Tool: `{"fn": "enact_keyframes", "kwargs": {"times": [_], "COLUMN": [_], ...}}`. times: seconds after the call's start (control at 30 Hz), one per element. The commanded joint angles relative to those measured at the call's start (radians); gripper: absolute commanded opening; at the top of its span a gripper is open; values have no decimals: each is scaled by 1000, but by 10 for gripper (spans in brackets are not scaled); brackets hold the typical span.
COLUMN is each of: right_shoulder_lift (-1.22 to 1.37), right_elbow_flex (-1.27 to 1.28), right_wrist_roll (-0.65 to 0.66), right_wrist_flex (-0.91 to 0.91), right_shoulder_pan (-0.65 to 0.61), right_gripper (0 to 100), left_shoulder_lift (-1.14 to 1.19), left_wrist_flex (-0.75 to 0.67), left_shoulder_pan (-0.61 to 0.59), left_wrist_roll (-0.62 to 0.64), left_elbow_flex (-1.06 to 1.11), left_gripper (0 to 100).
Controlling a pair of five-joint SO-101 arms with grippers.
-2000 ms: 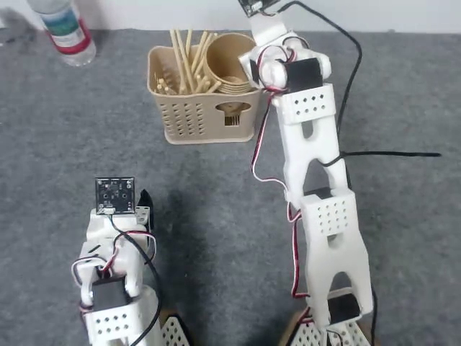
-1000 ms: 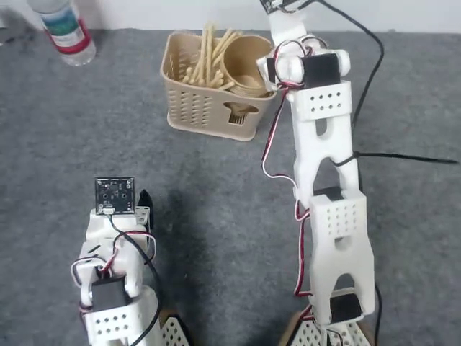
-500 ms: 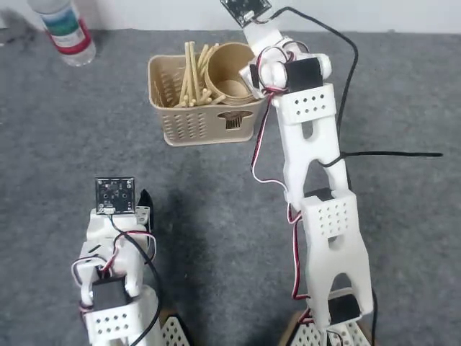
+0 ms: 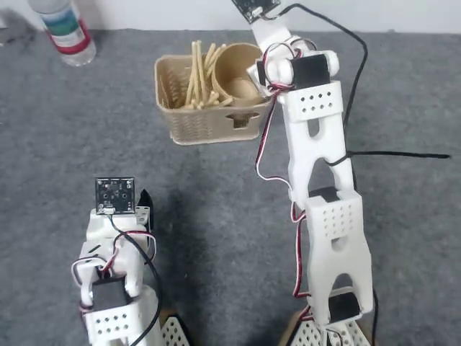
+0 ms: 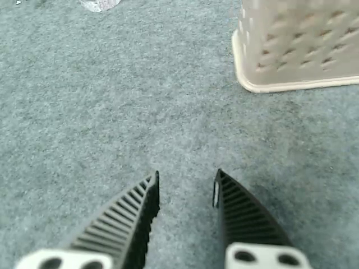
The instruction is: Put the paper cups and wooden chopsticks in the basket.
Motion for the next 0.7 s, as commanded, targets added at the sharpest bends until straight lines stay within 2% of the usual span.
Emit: {"fn": "enact_keyframes", "kwargs": {"times": [0.0, 0.4, 0.67], "right_shoulder_lift": [-131, -191, -226], "right_elbow_flex": [-5, -3, 141], "right_wrist_roll": [-6, -17, -196], "right_wrist_flex": [38, 159, 183], "right_shoulder_pan": [24, 27, 114], "right_gripper": [6, 6, 6], "left_shoulder_lift": [-14, -14, -14], "left_wrist_flex": [-6, -6, -6], "left_shoulder_pan": [5, 5, 5], "left_wrist_roll": [-6, -6, -6], "left_elbow_flex": [-4, -4, -4], "left_gripper": [148, 148, 148]}}
